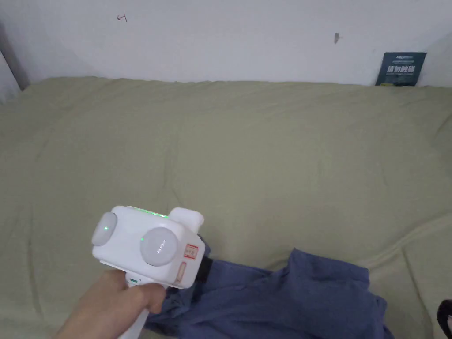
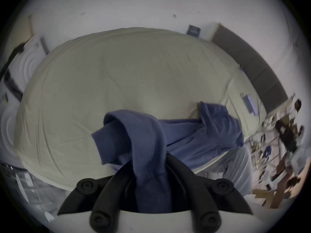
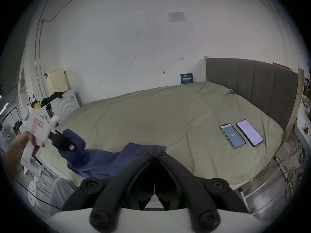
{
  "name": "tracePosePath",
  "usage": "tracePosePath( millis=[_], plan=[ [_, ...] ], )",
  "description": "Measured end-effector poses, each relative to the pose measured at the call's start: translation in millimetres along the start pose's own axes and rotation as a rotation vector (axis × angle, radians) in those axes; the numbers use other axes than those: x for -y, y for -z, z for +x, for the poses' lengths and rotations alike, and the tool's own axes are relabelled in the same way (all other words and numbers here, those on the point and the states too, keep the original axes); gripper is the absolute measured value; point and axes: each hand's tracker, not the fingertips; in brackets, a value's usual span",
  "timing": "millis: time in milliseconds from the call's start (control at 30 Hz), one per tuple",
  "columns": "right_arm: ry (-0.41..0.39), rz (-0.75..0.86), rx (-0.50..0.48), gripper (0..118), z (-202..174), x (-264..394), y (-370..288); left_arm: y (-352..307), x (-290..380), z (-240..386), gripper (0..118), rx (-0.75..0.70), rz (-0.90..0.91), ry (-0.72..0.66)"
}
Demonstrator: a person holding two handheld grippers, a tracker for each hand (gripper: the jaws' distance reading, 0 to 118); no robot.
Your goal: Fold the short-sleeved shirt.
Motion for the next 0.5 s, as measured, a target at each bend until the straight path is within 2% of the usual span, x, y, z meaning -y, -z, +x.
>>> tracePosePath(
  millis=[67,167,200,233,267,300,467,500],
  plan=[
    [0.005,-0.010,-0.001,1,2,3,-2,27,3,28,5,-0.044,-0.049,0.066],
    [0.009,-0.019,0.010,1,5,7,-6,55,2,51,8,-0.102,-0.043,0.081],
    [0.017,-0.025,0.012,1,7,9,-6,65,2,57,35,-0.107,-0.053,0.094],
    [0.024,-0.028,0.011,1,9,10,-6,71,3,59,79,-0.094,-0.050,0.089],
    [0.028,-0.032,0.012,1,10,11,-7,76,4,60,113,-0.082,-0.037,0.092],
    [0.033,-0.036,0.015,1,11,12,-7,76,5,61,116,-0.067,-0.011,0.082],
    [0.064,-0.052,0.018,1,15,13,-5,53,5,35,112,0.099,0.026,-0.059],
    [0.069,-0.053,0.017,1,15,14,-4,45,6,23,105,0.131,0.044,-0.094]
  ],
)
